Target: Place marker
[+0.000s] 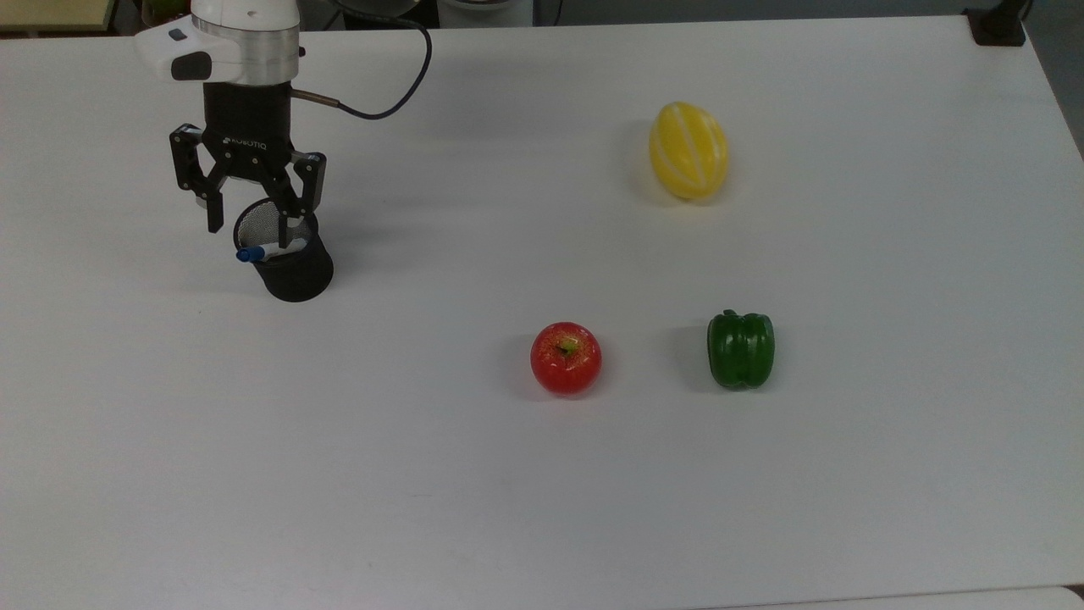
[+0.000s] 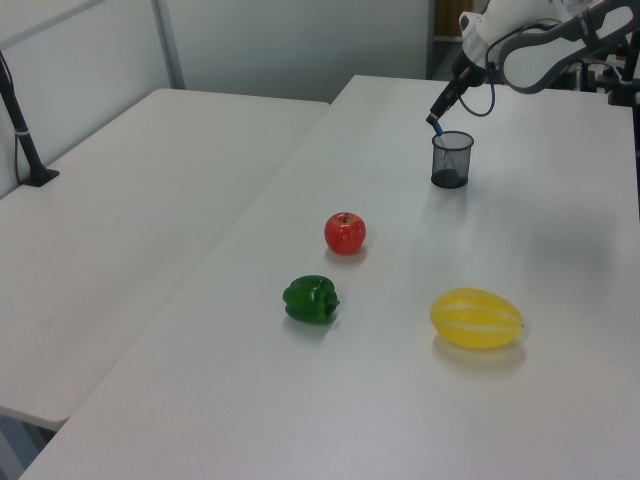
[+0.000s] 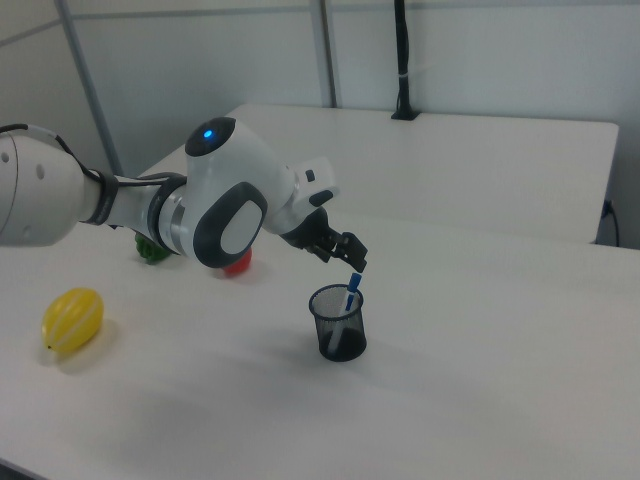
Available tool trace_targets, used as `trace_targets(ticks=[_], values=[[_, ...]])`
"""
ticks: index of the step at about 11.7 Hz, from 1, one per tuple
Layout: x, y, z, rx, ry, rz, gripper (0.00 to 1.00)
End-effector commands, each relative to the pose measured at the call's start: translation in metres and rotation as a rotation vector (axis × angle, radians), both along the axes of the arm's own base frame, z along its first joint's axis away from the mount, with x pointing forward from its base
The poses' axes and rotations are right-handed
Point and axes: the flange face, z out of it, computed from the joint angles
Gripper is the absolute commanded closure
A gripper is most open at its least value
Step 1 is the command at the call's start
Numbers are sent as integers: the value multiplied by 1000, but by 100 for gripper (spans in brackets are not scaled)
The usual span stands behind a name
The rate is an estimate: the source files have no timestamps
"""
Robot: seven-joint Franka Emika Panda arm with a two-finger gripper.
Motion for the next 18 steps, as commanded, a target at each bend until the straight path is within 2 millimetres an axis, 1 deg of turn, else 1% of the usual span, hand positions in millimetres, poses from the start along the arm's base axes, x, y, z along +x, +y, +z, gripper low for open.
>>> trace_targets(ticks=[1, 4, 6, 7, 8, 9, 11, 13, 15, 16, 17, 18], values=[[-2, 8, 1, 5, -23, 2, 0], [5, 26, 14, 9, -26, 32, 0], [14, 59, 31, 16, 5, 80, 0], [19, 81, 40, 19, 28, 112, 0], [20, 93, 47, 19, 41, 131, 0], [20, 115, 54, 23, 68, 162, 0], [14, 151, 64, 50, 116, 178, 0], [1, 186, 83, 64, 183, 193, 0], [-13, 212, 106, 52, 330, 217, 0], [-22, 221, 119, 44, 414, 223, 0], [-32, 224, 136, 40, 474, 223, 0], [-40, 222, 145, 38, 508, 217, 0]])
